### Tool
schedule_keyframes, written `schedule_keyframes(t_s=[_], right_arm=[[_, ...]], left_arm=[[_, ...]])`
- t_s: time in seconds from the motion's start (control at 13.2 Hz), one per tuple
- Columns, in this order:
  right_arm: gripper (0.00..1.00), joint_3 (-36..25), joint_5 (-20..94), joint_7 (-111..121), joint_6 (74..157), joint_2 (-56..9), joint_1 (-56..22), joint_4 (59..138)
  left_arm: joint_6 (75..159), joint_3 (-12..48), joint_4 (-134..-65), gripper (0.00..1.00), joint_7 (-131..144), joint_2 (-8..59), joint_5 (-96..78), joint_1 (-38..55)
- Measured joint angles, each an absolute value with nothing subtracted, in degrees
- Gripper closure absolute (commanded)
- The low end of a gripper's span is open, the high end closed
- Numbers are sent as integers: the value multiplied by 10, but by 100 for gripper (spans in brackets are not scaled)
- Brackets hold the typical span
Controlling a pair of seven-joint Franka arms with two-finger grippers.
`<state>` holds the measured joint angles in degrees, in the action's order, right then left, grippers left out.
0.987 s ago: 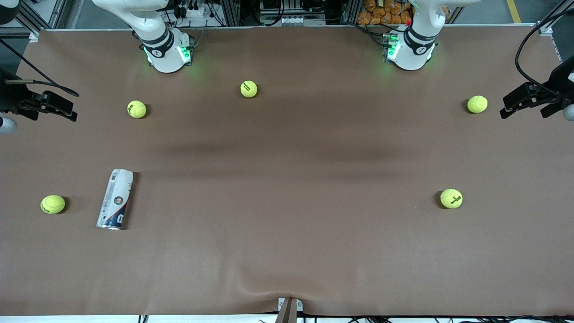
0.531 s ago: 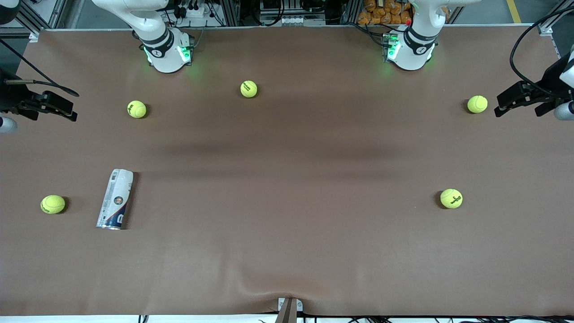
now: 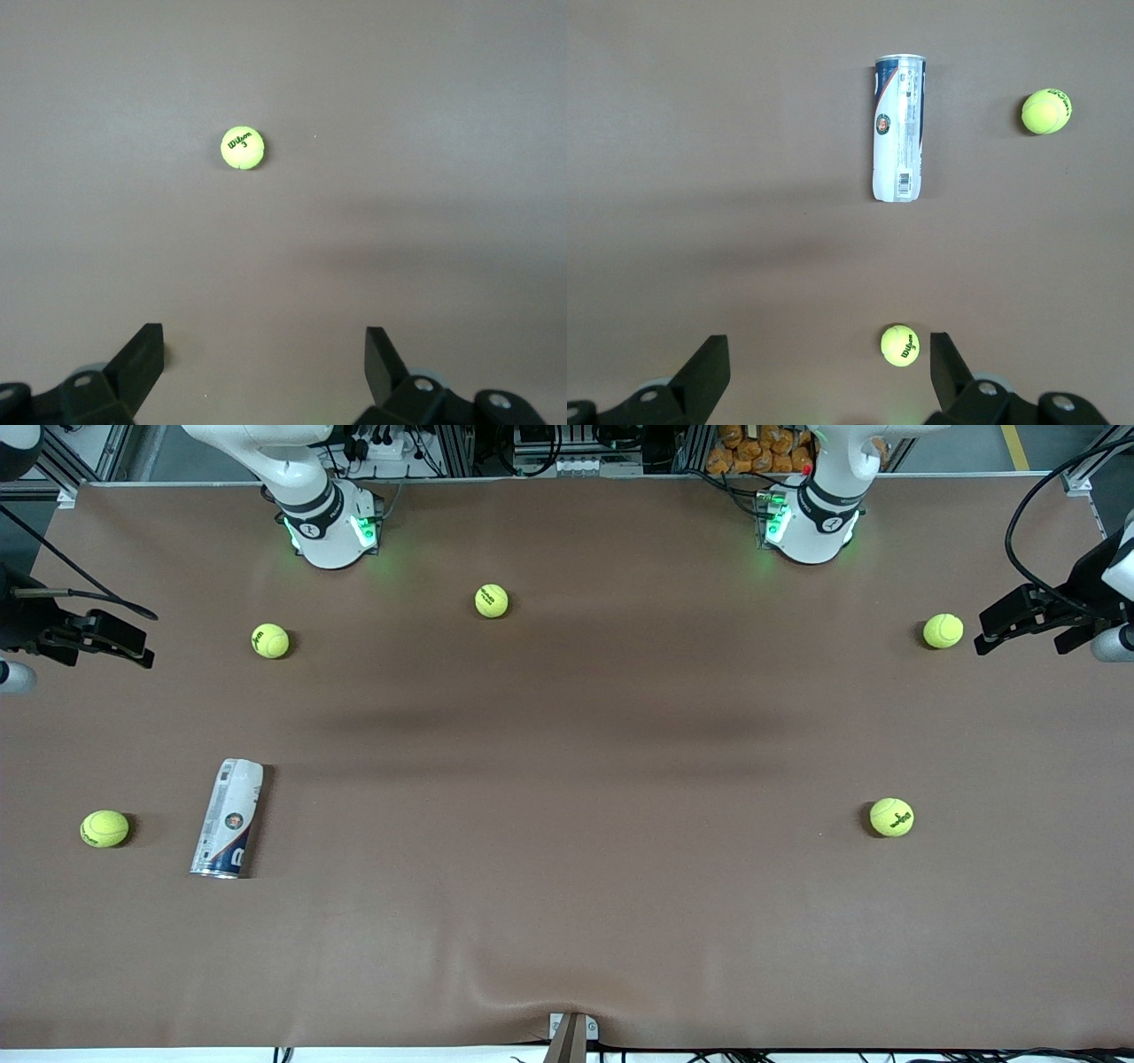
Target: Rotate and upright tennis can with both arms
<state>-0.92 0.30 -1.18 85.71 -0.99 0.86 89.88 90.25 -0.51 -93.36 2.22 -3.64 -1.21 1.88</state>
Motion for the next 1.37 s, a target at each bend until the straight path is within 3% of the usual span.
schedule_keyframes(t_s=[0.61,1.37], right_arm=[[0,-17,-3,-12,907,-73,18,900],[0,-21,-22,30,1141,-289,59,905]], left_arm=[[899,-5,-933,0,22,-36,-12,18],[898,-5,-933,0,22,-37,-12,17]])
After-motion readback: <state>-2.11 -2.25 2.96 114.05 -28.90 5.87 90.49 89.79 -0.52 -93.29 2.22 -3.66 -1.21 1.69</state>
